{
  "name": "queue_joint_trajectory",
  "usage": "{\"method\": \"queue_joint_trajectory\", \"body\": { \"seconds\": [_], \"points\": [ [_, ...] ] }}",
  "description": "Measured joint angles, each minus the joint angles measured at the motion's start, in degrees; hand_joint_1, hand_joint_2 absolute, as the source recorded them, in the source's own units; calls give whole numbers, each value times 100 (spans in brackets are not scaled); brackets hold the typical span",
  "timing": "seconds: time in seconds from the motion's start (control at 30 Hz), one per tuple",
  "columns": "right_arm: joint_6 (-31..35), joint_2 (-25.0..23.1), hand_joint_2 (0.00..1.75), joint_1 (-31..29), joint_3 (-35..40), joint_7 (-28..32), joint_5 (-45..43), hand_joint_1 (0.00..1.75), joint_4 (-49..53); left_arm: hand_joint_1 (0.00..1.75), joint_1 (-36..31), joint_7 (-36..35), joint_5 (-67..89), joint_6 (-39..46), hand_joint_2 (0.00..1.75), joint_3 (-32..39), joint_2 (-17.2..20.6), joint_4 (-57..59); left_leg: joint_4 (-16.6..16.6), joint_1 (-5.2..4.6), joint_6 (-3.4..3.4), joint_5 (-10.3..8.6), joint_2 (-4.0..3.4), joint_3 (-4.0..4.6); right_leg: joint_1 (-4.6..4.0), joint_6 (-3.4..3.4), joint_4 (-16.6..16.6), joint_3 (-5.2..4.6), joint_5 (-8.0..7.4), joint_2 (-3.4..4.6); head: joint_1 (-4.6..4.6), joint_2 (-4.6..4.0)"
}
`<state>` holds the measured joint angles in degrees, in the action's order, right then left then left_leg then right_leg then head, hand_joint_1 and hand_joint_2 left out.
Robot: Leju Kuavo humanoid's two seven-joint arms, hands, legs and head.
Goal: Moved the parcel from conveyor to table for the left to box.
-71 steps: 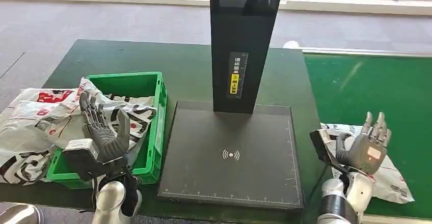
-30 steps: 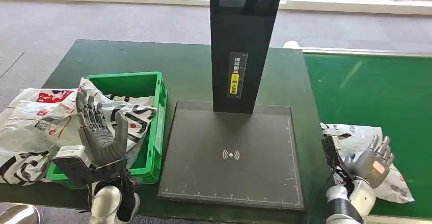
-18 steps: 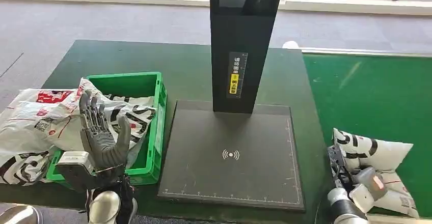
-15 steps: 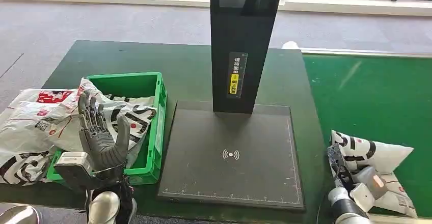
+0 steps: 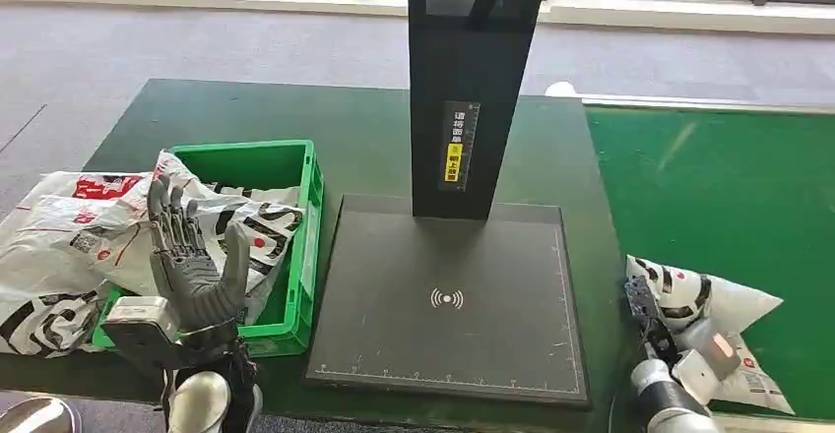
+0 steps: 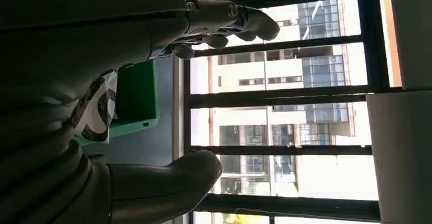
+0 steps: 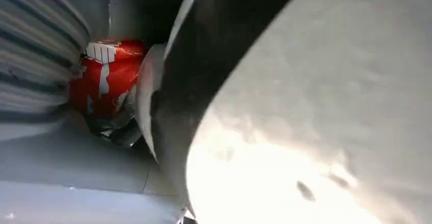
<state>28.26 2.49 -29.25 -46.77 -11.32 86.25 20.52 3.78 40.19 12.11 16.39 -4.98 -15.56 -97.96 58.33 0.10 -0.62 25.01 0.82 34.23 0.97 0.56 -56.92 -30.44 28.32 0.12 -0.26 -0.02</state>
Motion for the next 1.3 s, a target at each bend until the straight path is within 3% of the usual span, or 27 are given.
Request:
{"method": "queue_joint_trajectory", "body": {
  "seconds": [0.17, 0.33, 0.53, 0.7, 1.07, 1.13, 1.23, 1.3],
  "points": [
    [849, -9, 175, 28, 11, 497, -39, 175, -11, 0, 24, 0, 22, 64, 175, 7, -7, -50, 0, -4, 2, -3, 3, 8, 3, 6, -1, 3, -6, -1, 0, 0],
    [1198, -668, 175, 309, -214, 2829, -524, 175, 1939, 0, 95, 0, 22, 265, 175, 7, -9, -118, -1, -5, 0, -4, 5, 16, 3, 3, -4, -14, -4, 1, 0, 0],
    [1200, -1217, 175, 340, -555, 3316, -677, 175, 3354, 0, 123, 0, 22, 310, 175, 7, -9, -147, -2, -2, -2, -1, 15, 22, 2, -6, -4, -13, 7, -14, 0, 2],
    [1200, -1661, 175, 186, -1238, 4945, -1009, 175, 4143, 0, 121, 0, 20, 398, 175, 2, -9, -147, -2, -3, -3, 4, 6, 22, 3, -5, -3, -18, 7, -2, 0, 0],
    [1198, -2068, 175, 193, -1458, 5145, -1633, 175, 4804, 0, 122, 0, 0, 485, 175, 0, -9, -147, -1, -3, -3, 4, 5, 22, 3, -3, -3, -16, 9, -2, 0, 0],
    [1196, -2100, 175, 278, -1379, 5145, -2166, 175, 4773, 0, 122, 0, -15, 529, 175, -4, -9, -147, -3, -3, -3, 4, 11, 24, 0, -3, -4, -9, 10, -7, 0, 0],
    [679, -2037, 175, 632, -479, 5143, -3640, 175, 4338, 0, 121, 0, -39, 525, 175, -9, -7, -147, -3, -1, -4, 5, 8, 25, 0, -4, -4, -17, 10, -4, 0, 0],
    [211, -2035, 175, 917, 455, 5143, -3798, 175, 4269, 0, 118, 0, -72, 459, 175, -9, -4, -144, -3, 0, -10, 9, -18, 23, -1, -5, -4, -28, 10, 18, 0, 2]
  ]
}}
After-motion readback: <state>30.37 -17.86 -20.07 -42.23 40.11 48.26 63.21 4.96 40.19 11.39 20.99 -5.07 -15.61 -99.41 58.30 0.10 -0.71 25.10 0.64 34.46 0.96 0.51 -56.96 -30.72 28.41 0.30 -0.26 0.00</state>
